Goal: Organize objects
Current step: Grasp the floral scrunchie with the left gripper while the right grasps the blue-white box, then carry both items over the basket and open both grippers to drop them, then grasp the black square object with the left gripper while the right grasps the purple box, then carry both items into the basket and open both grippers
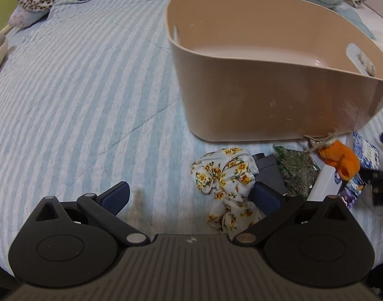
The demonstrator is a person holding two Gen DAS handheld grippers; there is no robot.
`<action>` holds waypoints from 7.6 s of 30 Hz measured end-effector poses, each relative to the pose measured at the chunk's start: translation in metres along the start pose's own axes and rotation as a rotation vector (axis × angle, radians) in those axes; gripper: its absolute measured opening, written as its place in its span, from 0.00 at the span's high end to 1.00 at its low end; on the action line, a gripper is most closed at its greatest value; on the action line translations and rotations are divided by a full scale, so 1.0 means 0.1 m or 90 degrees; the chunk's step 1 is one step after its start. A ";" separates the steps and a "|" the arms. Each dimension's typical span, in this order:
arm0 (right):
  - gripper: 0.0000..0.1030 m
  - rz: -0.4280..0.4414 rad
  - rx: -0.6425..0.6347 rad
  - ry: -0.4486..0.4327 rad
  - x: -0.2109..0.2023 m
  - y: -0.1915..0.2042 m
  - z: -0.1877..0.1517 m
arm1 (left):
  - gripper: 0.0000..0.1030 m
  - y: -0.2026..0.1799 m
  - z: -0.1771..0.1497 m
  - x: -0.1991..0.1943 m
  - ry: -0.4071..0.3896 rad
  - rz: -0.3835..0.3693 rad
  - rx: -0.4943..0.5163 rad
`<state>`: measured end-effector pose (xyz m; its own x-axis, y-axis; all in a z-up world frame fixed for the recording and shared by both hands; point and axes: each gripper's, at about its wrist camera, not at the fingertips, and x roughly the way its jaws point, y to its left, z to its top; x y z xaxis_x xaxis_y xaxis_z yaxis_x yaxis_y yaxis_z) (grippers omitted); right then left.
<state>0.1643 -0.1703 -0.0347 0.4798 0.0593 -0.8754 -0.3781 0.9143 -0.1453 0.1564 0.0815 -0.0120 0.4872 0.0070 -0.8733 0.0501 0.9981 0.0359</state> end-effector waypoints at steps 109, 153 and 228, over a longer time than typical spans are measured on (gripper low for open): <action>0.03 0.024 0.173 -0.111 -0.90 0.17 -0.29 | 0.15 -0.33 -0.33 -0.61 -0.064 0.028 -0.021; 0.54 0.049 0.133 -0.072 -0.26 0.51 -0.37 | 0.92 -0.35 -0.20 0.04 -0.068 -0.065 -0.065; 0.55 0.049 0.189 -0.284 -1.17 -0.23 0.29 | 0.68 -0.40 0.23 -1.00 -0.269 -0.063 -0.033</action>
<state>0.1396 -0.1865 0.0844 0.7738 0.2355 -0.5881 -0.2163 0.9708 0.1041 0.1255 0.0397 0.0851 0.7971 -0.1039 -0.5948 0.0757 0.9945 -0.0722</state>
